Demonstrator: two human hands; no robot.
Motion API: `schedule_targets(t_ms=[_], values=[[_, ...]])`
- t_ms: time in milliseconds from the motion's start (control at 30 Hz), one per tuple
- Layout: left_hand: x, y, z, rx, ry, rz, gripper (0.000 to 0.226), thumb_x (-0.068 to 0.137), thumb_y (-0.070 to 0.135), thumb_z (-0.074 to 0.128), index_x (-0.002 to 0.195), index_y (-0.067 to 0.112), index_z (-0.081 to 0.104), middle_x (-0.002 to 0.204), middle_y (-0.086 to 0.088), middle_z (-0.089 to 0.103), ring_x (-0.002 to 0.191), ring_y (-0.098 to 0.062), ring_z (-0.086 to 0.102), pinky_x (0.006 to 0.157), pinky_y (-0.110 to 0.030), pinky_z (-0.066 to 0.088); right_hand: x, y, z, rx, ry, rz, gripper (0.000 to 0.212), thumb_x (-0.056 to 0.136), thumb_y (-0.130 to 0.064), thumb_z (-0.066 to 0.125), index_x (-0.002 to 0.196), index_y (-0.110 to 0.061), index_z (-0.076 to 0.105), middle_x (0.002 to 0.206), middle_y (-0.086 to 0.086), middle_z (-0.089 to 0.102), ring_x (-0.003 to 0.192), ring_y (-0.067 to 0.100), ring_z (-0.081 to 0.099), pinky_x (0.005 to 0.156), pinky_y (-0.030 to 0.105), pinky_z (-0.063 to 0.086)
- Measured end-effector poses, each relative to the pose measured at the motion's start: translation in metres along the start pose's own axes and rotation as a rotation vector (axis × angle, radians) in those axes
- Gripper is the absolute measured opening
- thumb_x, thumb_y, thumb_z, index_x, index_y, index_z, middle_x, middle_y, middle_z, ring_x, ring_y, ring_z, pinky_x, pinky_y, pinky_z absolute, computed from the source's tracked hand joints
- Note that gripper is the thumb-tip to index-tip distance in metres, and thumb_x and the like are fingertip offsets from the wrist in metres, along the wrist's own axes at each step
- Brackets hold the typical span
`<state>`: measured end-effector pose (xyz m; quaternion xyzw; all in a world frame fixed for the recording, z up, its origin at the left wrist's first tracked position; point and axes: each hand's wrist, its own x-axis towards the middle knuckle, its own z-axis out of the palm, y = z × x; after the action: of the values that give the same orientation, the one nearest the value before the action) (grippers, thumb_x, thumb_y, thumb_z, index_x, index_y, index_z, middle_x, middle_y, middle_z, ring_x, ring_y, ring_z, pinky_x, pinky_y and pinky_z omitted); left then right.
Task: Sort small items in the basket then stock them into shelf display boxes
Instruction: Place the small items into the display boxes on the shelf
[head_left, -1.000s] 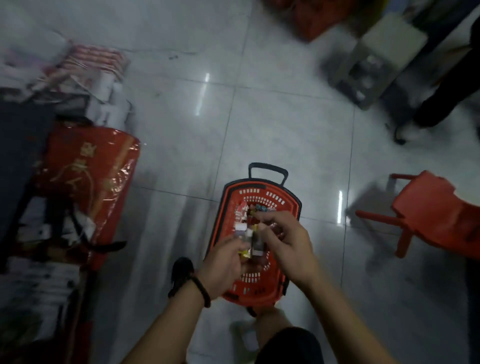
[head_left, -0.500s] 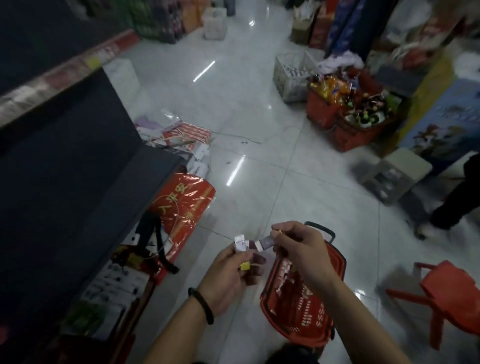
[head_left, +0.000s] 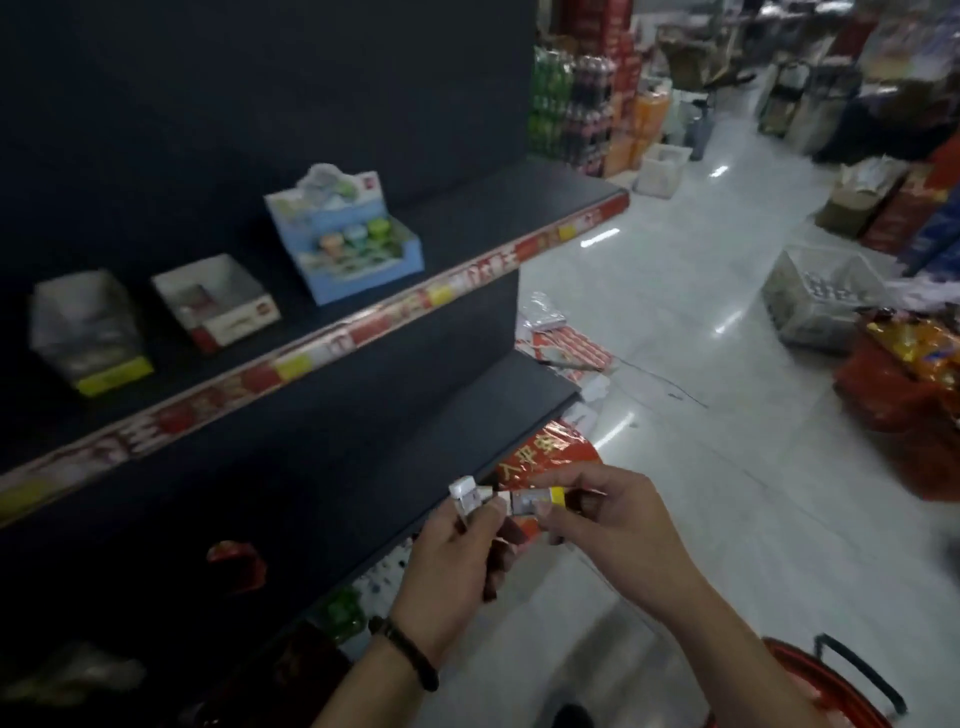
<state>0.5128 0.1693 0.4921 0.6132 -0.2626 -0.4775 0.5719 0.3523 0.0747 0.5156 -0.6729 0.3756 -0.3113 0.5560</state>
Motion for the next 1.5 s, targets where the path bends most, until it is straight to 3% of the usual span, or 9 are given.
schedule_targets(t_ms=[167, 433, 567, 667, 833, 933, 1067, 1167, 1500], values=[[0.019, 0.049, -0.072, 0.072, 0.193, 0.102, 0.040, 0.107, 0.032, 0.058, 0.089, -0.004, 0.061, 0.070, -0.011, 0.057, 0.062, -0.024, 0.046, 0.057, -0.037, 0.037, 0.079, -0.039, 0.061, -0.423, -0.187, -0.480, 0.028, 0.091, -0.016, 0.085, 0.114, -0.031, 0.081, 0.108, -0.024, 0.070, 0.104, -0.003, 0.067, 0.087, 0.011, 0.051], [0.029, 0.122, -0.165, 0.024, 0.505, 0.234, 0.024, 0.110, 0.023, 0.052, 0.098, 0.004, 0.063, 0.078, -0.007, 0.065, 0.057, -0.015, 0.050, 0.050, -0.027, 0.037, 0.204, -0.093, 0.170, -0.500, -0.555, -0.872, 0.034, 0.098, -0.026, 0.076, 0.131, -0.020, 0.073, 0.118, -0.015, 0.059, 0.103, 0.001, 0.058, 0.093, 0.007, 0.041], [0.027, 0.141, -0.215, 0.076, 0.685, 0.363, 0.014, 0.110, 0.018, 0.051, 0.111, 0.010, 0.062, 0.079, -0.007, 0.064, 0.061, -0.015, 0.049, 0.052, -0.026, 0.038, 0.246, -0.134, 0.218, -0.462, -0.591, -0.983, 0.024, 0.095, -0.027, 0.078, 0.118, -0.024, 0.072, 0.106, -0.020, 0.058, 0.094, -0.003, 0.056, 0.085, 0.009, 0.040], [0.028, 0.149, -0.255, 0.275, 0.852, 0.442, 0.012, 0.110, 0.022, 0.052, 0.103, 0.020, 0.061, 0.077, 0.003, 0.061, 0.065, -0.009, 0.052, 0.058, -0.028, 0.045, 0.271, -0.161, 0.249, -0.459, -0.547, -0.957, 0.016, 0.093, -0.025, 0.080, 0.107, -0.024, 0.074, 0.097, -0.012, 0.063, 0.087, 0.005, 0.059, 0.079, 0.020, 0.046], [0.046, 0.161, -0.319, 0.561, 1.085, 0.478, 0.009, 0.106, 0.024, 0.059, 0.110, 0.031, 0.062, 0.090, 0.012, 0.069, 0.083, 0.000, 0.065, 0.065, -0.010, 0.045, 0.299, -0.209, 0.308, -0.599, -0.612, -0.929, 0.010, 0.093, -0.025, 0.076, 0.104, -0.026, 0.077, 0.100, -0.006, 0.071, 0.093, 0.012, 0.064, 0.082, 0.025, 0.049], [0.060, 0.157, -0.341, 0.602, 1.040, 0.509, 0.016, 0.105, 0.022, 0.061, 0.115, 0.034, 0.062, 0.096, 0.024, 0.069, 0.092, 0.007, 0.065, 0.072, -0.005, 0.044, 0.307, -0.231, 0.343, -0.760, -0.685, -0.864, 0.012, 0.097, -0.028, 0.072, 0.107, -0.033, 0.076, 0.104, -0.010, 0.072, 0.096, 0.011, 0.067, 0.082, 0.027, 0.054], [0.071, 0.145, -0.353, 0.497, 0.922, 0.544, 0.013, 0.107, 0.021, 0.059, 0.113, 0.029, 0.066, 0.099, 0.013, 0.073, 0.094, -0.007, 0.071, 0.079, -0.026, 0.056, 0.315, -0.248, 0.384, -0.954, -0.735, -0.833, 0.019, 0.097, -0.019, 0.070, 0.112, -0.028, 0.077, 0.111, -0.005, 0.072, 0.100, 0.015, 0.069, 0.086, 0.032, 0.060], [0.074, 0.143, -0.362, 0.421, 0.886, 0.527, 0.010, 0.107, 0.024, 0.057, 0.108, 0.027, 0.066, 0.096, 0.008, 0.074, 0.090, -0.011, 0.071, 0.077, -0.032, 0.057, 0.319, -0.251, 0.405, -1.077, -0.782, -0.804, 0.007, 0.095, -0.023, 0.072, 0.099, -0.026, 0.077, 0.105, -0.002, 0.074, 0.094, 0.016, 0.070, 0.084, 0.038, 0.063], [0.077, 0.145, -0.372, 0.322, 0.870, 0.489, 0.011, 0.106, 0.021, 0.059, 0.100, 0.026, 0.066, 0.079, 0.011, 0.070, 0.069, 0.000, 0.063, 0.061, -0.013, 0.045, 0.320, -0.241, 0.430, -1.120, -0.939, -0.684, 0.012, 0.087, -0.015, 0.080, 0.095, -0.022, 0.083, 0.100, -0.003, 0.079, 0.095, 0.013, 0.073, 0.090, 0.037, 0.063]])
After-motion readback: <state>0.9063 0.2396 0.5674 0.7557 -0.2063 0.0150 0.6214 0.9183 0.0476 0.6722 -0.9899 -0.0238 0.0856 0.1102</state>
